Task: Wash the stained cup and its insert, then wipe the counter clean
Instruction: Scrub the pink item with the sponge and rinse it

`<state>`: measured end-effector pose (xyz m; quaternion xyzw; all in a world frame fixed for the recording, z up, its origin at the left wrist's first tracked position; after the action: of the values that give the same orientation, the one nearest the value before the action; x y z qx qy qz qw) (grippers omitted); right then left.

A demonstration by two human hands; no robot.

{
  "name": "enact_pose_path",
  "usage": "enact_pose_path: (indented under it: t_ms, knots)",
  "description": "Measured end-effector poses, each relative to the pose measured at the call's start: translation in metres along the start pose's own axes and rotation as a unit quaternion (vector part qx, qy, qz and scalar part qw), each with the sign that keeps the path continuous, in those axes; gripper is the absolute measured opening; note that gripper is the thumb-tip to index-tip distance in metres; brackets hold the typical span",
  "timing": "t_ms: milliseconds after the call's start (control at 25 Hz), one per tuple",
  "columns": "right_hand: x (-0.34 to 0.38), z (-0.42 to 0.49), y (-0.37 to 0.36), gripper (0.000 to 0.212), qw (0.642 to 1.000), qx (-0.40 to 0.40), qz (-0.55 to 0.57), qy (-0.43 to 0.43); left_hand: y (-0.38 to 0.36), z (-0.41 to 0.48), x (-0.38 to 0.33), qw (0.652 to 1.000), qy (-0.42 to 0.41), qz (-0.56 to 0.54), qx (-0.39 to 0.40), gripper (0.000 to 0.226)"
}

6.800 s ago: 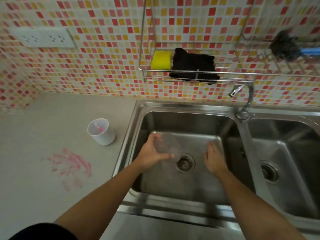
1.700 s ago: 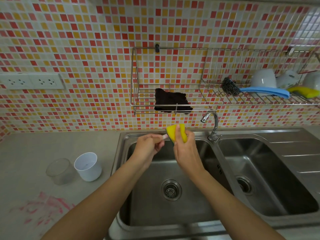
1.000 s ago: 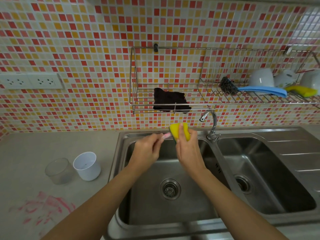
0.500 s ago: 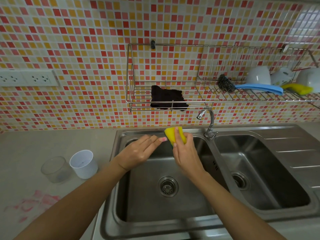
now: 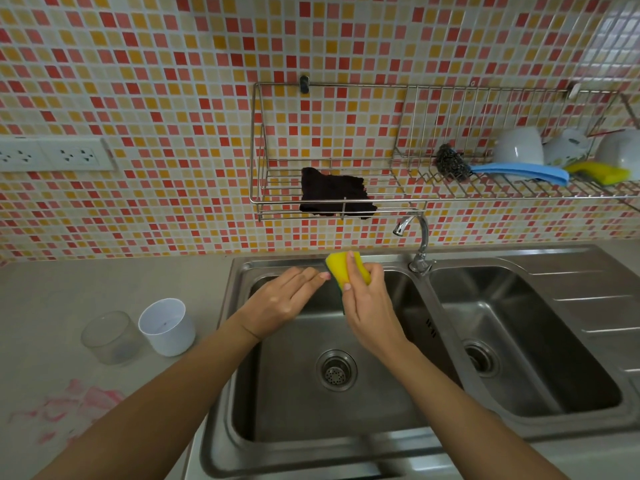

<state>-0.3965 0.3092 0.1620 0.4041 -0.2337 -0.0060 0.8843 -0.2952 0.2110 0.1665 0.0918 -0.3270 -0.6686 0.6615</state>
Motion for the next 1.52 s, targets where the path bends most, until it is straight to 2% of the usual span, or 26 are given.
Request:
enact_pose_path:
  t_ms: [160, 280, 400, 480, 520, 560, 640, 680, 720, 800, 880, 1000, 1160, 1320, 1520]
  knots:
    - [0.000, 0.000, -0.001, 0.060, 1.000, 0.000, 0.000, 0.001, -0.002, 0.004, 0.000, 1.000, 0.006, 0.007, -0.004, 0.031]
    - [-0.008, 0.001, 0.001, 0.057, 0.999, -0.016, -0.008, -0.041, -0.003, 0.005, 0.000, 1.000, 0.020, 0.005, 0.002, 0.035]
    - [0.000, -0.003, 0.000, 0.061, 1.000, -0.015, -0.002, 0.006, -0.002, 0.006, 0.002, 0.999, 0.039, -0.004, 0.007, 0.031]
    - [0.001, -0.002, 0.001, 0.067, 1.000, -0.024, 0.007, -0.004, -0.002, 0.011, 0.006, 0.995, 0.096, -0.026, 0.002, 0.023]
    - [0.000, -0.001, 0.002, 0.070, 0.999, -0.034, 0.005, -0.014, 0.000, 0.014, 0.009, 0.984, 0.168, -0.063, -0.002, 0.019]
    - [0.001, 0.000, 0.002, 0.069, 0.999, -0.044, -0.005, -0.011, 0.001, 0.017, 0.011, 0.957, 0.264, -0.118, -0.009, 0.016]
    - [0.001, 0.001, 0.000, 0.064, 0.998, -0.051, -0.039, 0.013, 0.001, 0.018, 0.014, 0.876, 0.433, -0.213, -0.013, 0.012]
    - [-0.003, 0.002, 0.001, 0.062, 0.998, -0.052, -0.043, 0.000, -0.002, 0.018, 0.014, 0.846, 0.479, -0.235, -0.009, 0.011]
    - [-0.008, 0.004, 0.003, 0.063, 0.997, -0.058, -0.041, -0.025, -0.003, 0.019, 0.013, 0.831, 0.501, -0.242, -0.003, 0.010]
    - [-0.012, 0.004, 0.004, 0.064, 0.996, -0.061, -0.051, -0.037, -0.003, 0.022, 0.014, 0.822, 0.515, -0.245, 0.005, 0.010]
    - [-0.013, 0.003, 0.000, 0.061, 0.996, -0.046, -0.082, 0.003, -0.004, 0.026, 0.016, 0.823, 0.512, -0.244, 0.006, 0.011]
    - [-0.027, 0.005, 0.003, 0.060, 0.996, -0.054, -0.060, -0.034, -0.015, 0.029, 0.011, 0.821, 0.515, -0.245, 0.019, 0.010]
    - [-0.046, -0.004, -0.009, 0.065, 0.999, -0.030, -0.034, -0.029, -0.037, 0.026, 0.005, 0.808, 0.540, -0.234, 0.024, 0.011]
    - [-0.131, -0.021, -0.015, 0.080, 0.980, -0.025, 0.057, -0.188, -0.069, 0.018, 0.005, 0.752, 0.611, -0.243, 0.044, 0.012]
    - [-0.238, -0.026, -0.025, 0.082, 0.963, 0.062, 0.044, -0.258, -0.103, 0.019, 0.013, 0.678, 0.687, -0.260, 0.036, 0.013]
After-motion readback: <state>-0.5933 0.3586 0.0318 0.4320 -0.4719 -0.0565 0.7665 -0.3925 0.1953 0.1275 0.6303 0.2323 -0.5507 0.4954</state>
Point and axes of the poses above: each hand's wrist, its own z-axis towards the middle knuckle, its own y-axis out of the back of the hand, x = y × z, the point moved 6 cm from there along z, towards the middle knuckle, and after that the axes turned 6 degrees about y, right-handed, at the moved point
